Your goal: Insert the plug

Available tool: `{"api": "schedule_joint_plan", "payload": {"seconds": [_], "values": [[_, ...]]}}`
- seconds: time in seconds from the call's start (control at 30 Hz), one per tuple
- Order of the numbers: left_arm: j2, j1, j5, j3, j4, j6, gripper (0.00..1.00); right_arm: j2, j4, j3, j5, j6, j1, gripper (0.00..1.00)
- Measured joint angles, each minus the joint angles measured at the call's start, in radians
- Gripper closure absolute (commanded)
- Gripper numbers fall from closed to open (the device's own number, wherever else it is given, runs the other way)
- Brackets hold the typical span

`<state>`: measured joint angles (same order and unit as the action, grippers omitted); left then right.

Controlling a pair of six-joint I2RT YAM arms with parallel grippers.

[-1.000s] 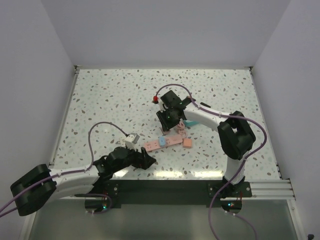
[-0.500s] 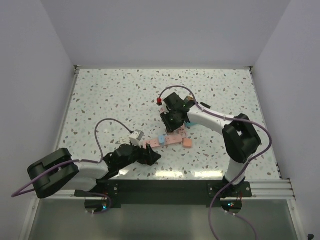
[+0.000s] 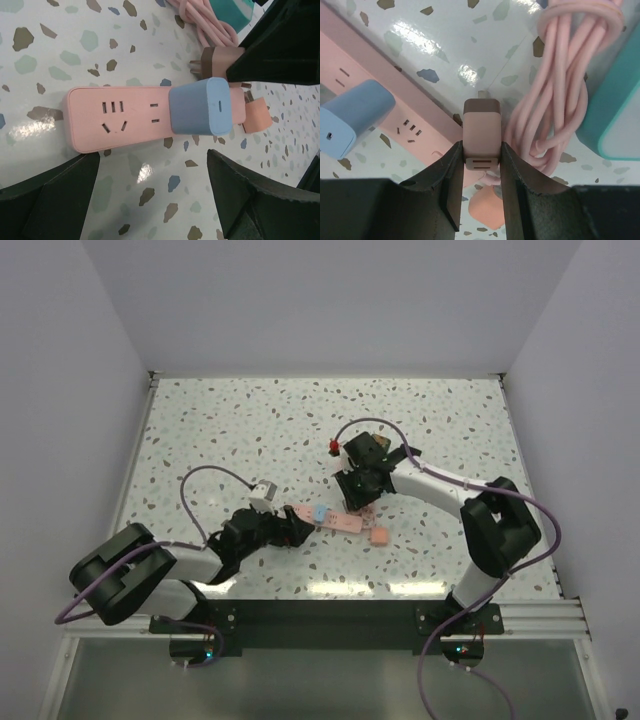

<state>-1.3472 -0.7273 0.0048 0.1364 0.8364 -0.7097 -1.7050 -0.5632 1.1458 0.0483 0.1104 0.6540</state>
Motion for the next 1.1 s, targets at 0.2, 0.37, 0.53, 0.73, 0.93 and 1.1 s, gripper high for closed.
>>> {"api": "schedule_joint_plan", "payload": {"seconds": [0.2, 0.37, 0.53, 0.73, 0.93, 1.1], "values": [[-0.086, 0.027, 0.032, 0.094, 0.005, 0.041, 0.06, 0.005, 0.034, -0.032, 0.069, -0.003, 0.031, 1.00], [-0.156, 0.040, 0.063, 0.148, 0.010, 0.050, 0.06, 0.006, 0.032, -0.036, 0.106, -0.003, 0.059, 1.00], [-0.153, 0.048, 0.074, 0.166, 0.000, 0.069, 0.06, 0.024, -0.027, -0.026, 0.074, -0.005, 0.061, 1.00], [-0.016, 0.052, 0.094, 0.164, -0.052, 0.113, 0.05, 0.075, -0.169, 0.081, 0.037, -0.014, 0.066, 1.00], [0.136, 0.071, 0.112, 0.127, -0.097, 0.156, 0.02, 0.069, -0.271, 0.204, 0.040, -0.023, 0.077, 1.00], [0.158, 0.180, 0.152, 0.091, -0.119, 0.167, 0.02, -0.012, -0.380, 0.306, 0.037, -0.031, 0.126, 1.00]]}}
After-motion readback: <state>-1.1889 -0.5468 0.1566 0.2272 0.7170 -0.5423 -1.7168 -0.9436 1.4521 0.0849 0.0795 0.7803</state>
